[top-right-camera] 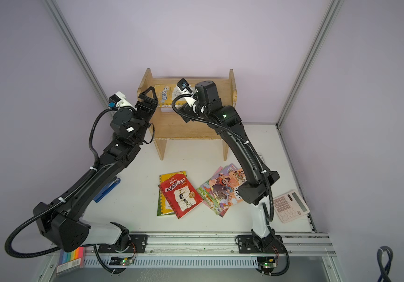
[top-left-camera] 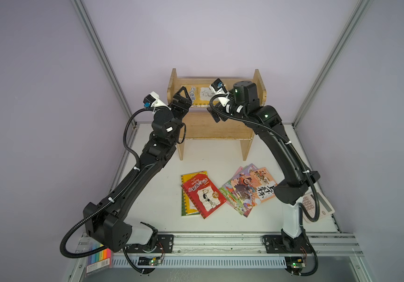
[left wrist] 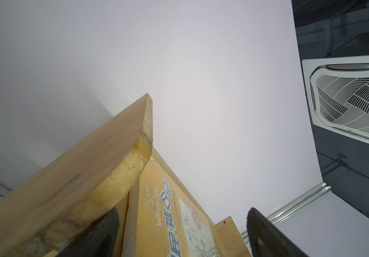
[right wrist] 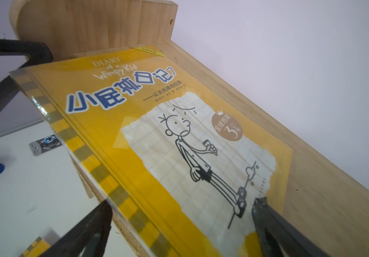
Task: Stacking books/files
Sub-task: Place the book at the bookshelf.
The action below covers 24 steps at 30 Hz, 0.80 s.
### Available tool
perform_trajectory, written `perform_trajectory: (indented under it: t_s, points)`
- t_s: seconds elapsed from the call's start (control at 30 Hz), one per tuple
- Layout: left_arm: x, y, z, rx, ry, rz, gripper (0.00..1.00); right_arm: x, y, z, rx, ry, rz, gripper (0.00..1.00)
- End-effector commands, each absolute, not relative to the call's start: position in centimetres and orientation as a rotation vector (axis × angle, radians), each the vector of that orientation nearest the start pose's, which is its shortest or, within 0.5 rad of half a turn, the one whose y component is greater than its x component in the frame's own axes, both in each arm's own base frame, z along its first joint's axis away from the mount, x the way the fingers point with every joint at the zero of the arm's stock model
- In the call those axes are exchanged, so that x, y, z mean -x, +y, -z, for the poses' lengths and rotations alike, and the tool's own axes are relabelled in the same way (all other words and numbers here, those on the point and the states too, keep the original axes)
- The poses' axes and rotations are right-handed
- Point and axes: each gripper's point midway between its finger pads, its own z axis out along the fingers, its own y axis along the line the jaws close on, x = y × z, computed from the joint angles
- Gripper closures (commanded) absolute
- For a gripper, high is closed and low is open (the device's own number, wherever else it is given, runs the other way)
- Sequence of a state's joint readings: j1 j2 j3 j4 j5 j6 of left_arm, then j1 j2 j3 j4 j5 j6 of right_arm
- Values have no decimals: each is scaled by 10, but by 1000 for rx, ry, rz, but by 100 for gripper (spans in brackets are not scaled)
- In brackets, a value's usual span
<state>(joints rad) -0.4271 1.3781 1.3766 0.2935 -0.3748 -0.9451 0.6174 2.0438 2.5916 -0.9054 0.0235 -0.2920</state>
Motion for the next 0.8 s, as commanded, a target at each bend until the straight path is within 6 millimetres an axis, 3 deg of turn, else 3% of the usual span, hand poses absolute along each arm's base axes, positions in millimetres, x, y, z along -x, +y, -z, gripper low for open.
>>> perform_trajectory:
  t_s: [0.0,0.2,0.37,0.53,0.77]
  points:
    - [-427,-126,-472,651,1313,854,0,-445,322,-446,847,1722,-256,2]
    - [-403,-127,-476,485,1473,796,0,-436,331,-449,871,1709,-336,2]
    - [-371,-97,-474,433,1521,621,0,-429,340,-452,903,1683,-404,2]
    - [-347,-66,-459,458,1563,475,0,-431,347,-453,923,1649,-418,2]
    - [-336,-47,-435,493,1603,413,0,-432,363,-461,952,1568,-402,2]
